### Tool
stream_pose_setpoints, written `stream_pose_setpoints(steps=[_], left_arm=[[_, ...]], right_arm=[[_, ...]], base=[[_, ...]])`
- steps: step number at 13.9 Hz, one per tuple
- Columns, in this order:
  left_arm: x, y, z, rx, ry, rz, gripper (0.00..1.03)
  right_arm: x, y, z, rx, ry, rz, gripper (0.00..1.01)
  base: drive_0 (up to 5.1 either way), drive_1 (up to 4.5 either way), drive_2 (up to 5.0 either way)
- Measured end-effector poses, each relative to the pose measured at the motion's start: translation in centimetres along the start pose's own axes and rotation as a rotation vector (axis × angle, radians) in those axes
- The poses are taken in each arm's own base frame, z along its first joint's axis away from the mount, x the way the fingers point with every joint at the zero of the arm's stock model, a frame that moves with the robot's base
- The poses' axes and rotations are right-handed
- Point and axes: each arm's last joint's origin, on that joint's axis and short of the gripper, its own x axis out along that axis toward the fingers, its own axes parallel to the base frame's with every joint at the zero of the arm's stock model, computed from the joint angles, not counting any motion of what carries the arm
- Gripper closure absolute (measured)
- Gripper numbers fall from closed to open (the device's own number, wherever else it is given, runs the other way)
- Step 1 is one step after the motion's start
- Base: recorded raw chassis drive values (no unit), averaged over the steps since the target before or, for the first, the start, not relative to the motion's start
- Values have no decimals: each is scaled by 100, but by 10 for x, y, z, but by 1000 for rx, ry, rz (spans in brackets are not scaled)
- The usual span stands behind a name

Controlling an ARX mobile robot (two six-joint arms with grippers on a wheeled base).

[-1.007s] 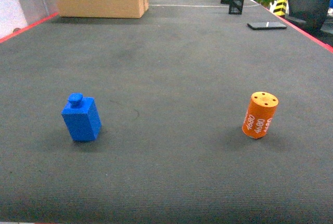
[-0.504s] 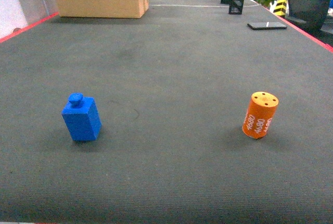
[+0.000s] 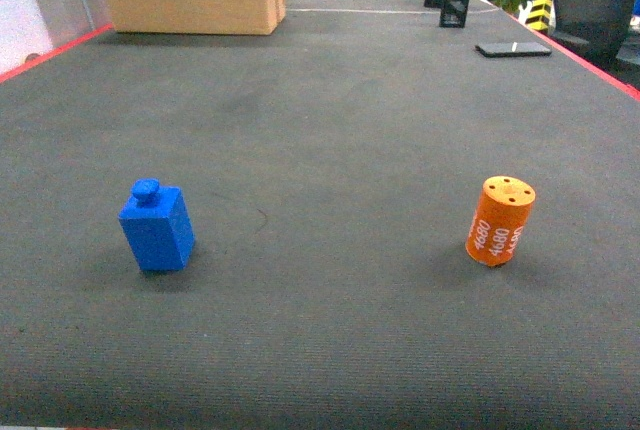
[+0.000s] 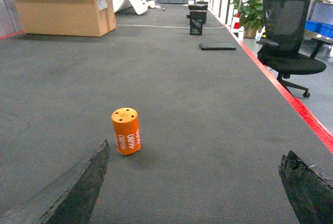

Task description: Sort blue parts and orange caps into right shelf containers

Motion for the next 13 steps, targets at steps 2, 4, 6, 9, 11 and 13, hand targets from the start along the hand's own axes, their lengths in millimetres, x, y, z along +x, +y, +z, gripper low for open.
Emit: stream_pose_setpoints(steps=[2, 4, 6, 9, 11, 13], left_arm=[[0, 0, 0, 0, 0, 0, 5], [0, 0, 0, 0, 0, 0, 5], [0, 0, 0, 0, 0, 0, 5], [0, 0, 0, 0, 3, 2, 5], [11, -7, -4, 6, 134, 68, 5], [38, -15, -1, -11, 96, 47, 5]], right_arm=[[0, 0, 0, 0, 0, 0, 3], [0, 0, 0, 0, 0, 0, 3], [0, 0, 0, 0, 0, 0, 3], [0, 0, 0, 0, 0, 0, 3], [6, 6, -2, 11, 172, -99, 3], [36, 25, 8, 9, 181, -113, 3]], base=[[0, 0, 0], [0, 0, 0], [0, 0, 0], [0, 0, 0], [0, 0, 0], [0, 0, 0]])
